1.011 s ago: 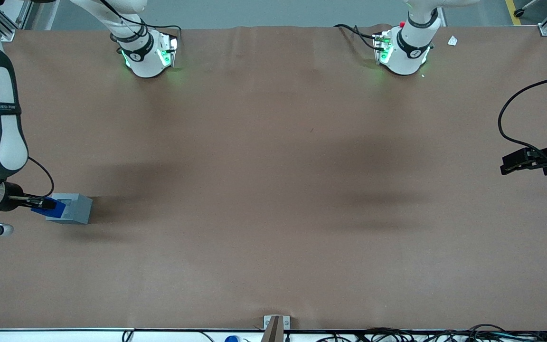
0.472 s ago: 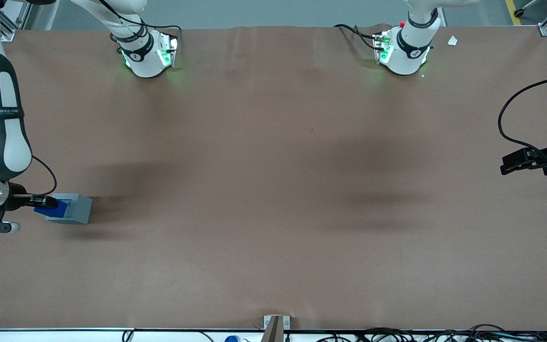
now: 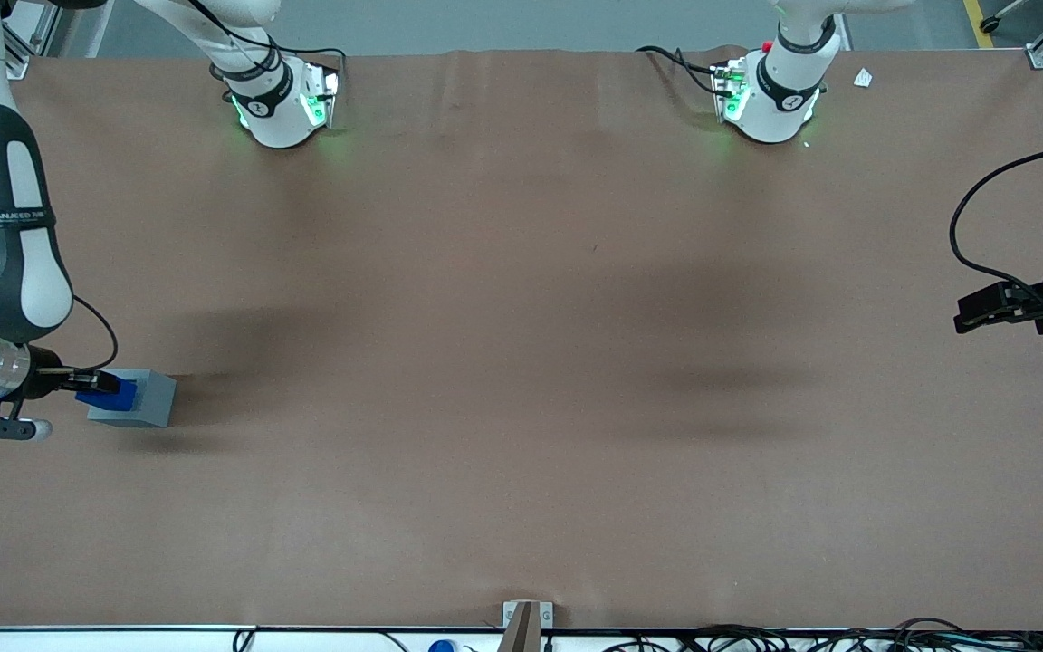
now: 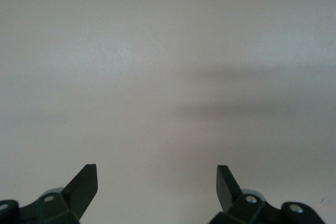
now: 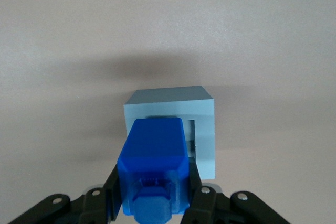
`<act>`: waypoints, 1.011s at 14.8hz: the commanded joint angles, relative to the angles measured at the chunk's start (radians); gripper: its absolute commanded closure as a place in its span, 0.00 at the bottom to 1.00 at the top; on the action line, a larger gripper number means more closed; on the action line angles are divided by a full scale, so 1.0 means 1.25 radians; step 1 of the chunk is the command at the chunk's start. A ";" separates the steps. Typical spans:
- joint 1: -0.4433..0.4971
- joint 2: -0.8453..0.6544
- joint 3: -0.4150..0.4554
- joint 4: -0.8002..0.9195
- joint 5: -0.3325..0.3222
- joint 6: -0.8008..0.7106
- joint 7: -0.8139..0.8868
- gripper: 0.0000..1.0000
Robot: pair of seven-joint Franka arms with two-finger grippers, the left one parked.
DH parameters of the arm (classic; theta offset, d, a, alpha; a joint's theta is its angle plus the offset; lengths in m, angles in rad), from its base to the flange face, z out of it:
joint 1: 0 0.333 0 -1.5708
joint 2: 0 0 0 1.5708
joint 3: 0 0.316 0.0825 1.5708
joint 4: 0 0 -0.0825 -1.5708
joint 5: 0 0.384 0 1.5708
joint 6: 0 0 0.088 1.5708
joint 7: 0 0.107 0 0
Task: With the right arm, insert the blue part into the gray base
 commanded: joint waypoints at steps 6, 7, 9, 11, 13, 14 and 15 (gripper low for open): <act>-0.024 -0.014 0.012 -0.022 0.004 0.010 -0.018 1.00; -0.024 -0.014 0.011 -0.022 0.003 0.010 -0.018 1.00; -0.024 -0.013 0.012 -0.020 0.002 0.010 -0.018 1.00; -0.024 -0.012 0.012 -0.020 0.002 0.017 -0.018 1.00; -0.026 -0.011 0.011 -0.019 0.002 0.020 -0.018 1.00; -0.024 -0.011 0.012 -0.020 0.002 0.024 -0.018 1.00; -0.024 -0.011 0.012 -0.020 0.002 0.024 -0.018 1.00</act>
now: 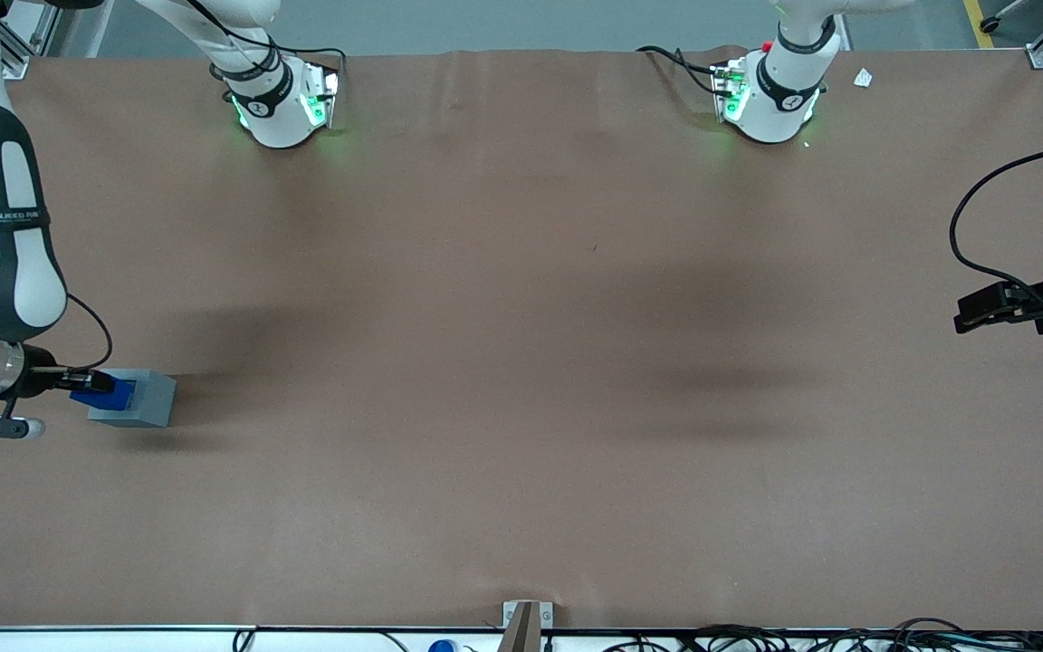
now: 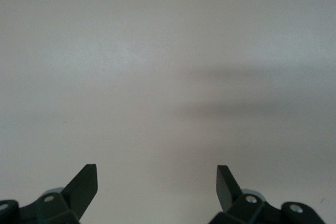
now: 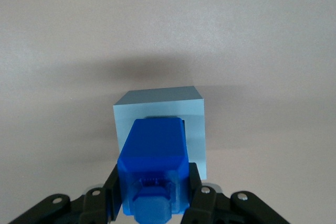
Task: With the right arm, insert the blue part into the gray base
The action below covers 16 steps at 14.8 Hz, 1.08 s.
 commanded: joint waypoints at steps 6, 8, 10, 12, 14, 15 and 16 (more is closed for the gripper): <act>-0.014 -0.005 0.011 -0.016 0.002 0.013 -0.011 0.99; -0.017 0.003 0.011 -0.016 0.002 0.015 -0.011 0.99; -0.017 0.004 0.011 -0.016 0.002 0.015 -0.011 0.99; -0.017 0.004 0.011 -0.016 0.002 0.015 -0.011 0.99; -0.017 0.005 0.011 -0.016 0.002 0.015 -0.011 0.99; -0.017 0.006 0.011 -0.016 0.002 0.016 -0.011 0.99; -0.017 0.008 0.011 -0.016 0.002 0.016 -0.011 0.99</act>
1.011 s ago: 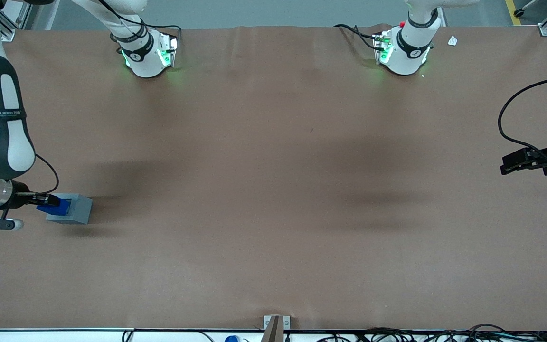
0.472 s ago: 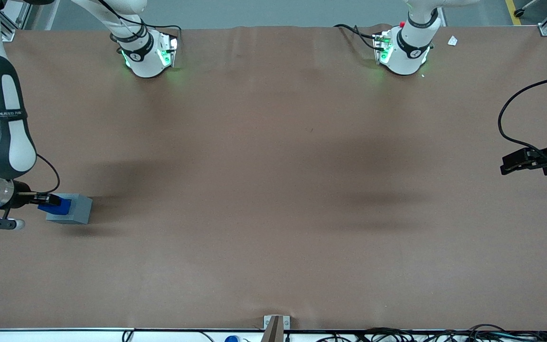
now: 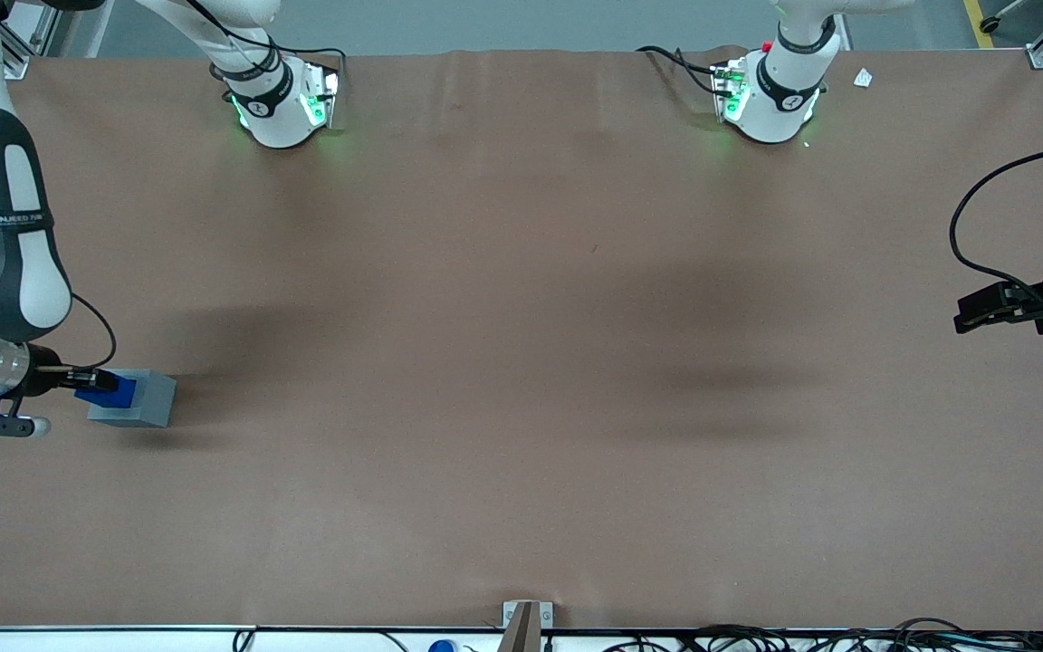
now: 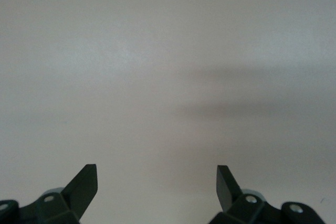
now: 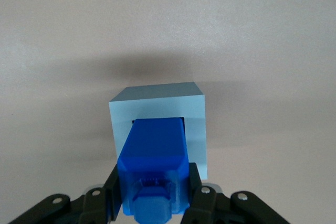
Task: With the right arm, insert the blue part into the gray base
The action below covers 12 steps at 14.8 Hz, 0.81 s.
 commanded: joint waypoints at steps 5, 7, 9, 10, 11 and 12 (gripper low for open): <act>-0.015 0.017 0.011 0.006 0.002 0.013 -0.011 0.97; -0.012 0.026 0.011 0.024 0.002 0.011 -0.006 0.97; -0.011 0.030 0.011 0.032 0.002 0.010 -0.005 0.97; -0.011 0.031 0.011 0.033 0.001 0.010 -0.004 0.97; -0.011 0.033 0.011 0.036 0.002 0.010 -0.004 0.97; -0.011 0.036 0.011 0.041 0.002 0.010 -0.005 0.97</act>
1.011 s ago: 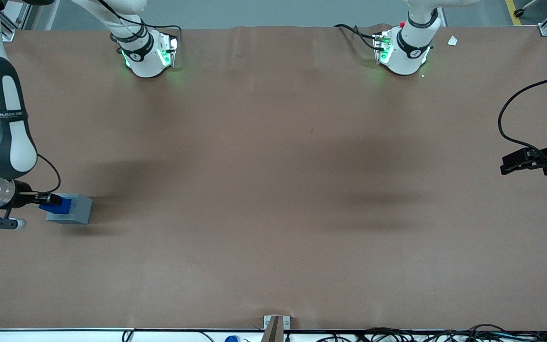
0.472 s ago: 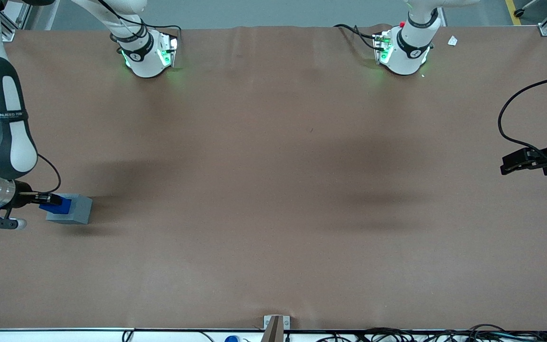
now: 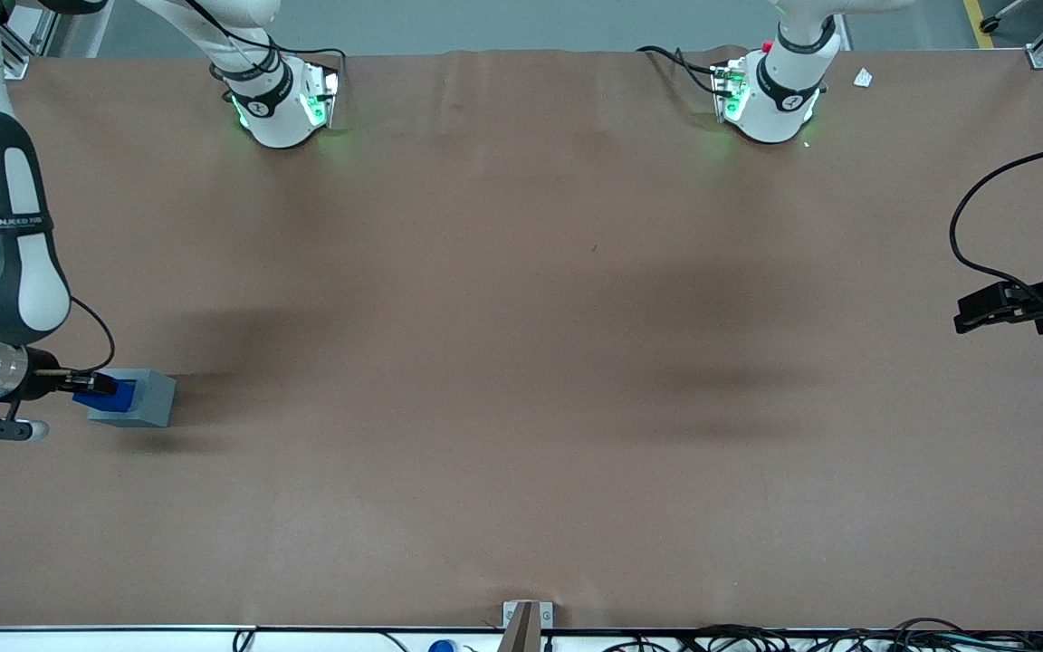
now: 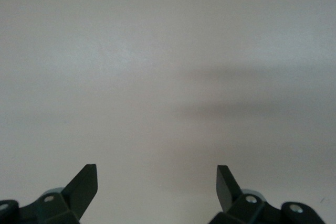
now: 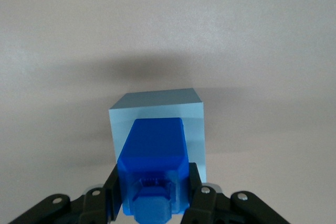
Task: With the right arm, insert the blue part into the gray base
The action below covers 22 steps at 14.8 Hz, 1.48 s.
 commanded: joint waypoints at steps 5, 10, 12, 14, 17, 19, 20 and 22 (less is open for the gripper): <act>-0.012 0.024 0.010 0.016 0.004 0.002 -0.005 0.97; -0.010 0.024 0.010 0.005 0.004 -0.012 -0.009 0.97; -0.010 0.024 0.010 0.004 0.004 -0.018 -0.011 0.97; -0.008 0.022 0.012 0.002 0.002 -0.024 -0.011 0.97; -0.006 0.022 0.010 -0.002 0.002 -0.034 -0.012 0.96; -0.007 0.022 0.010 -0.002 -0.001 -0.034 -0.012 0.96; -0.008 0.022 0.010 -0.002 -0.003 -0.034 -0.012 0.96; -0.010 0.022 0.010 -0.002 -0.006 -0.034 -0.014 0.95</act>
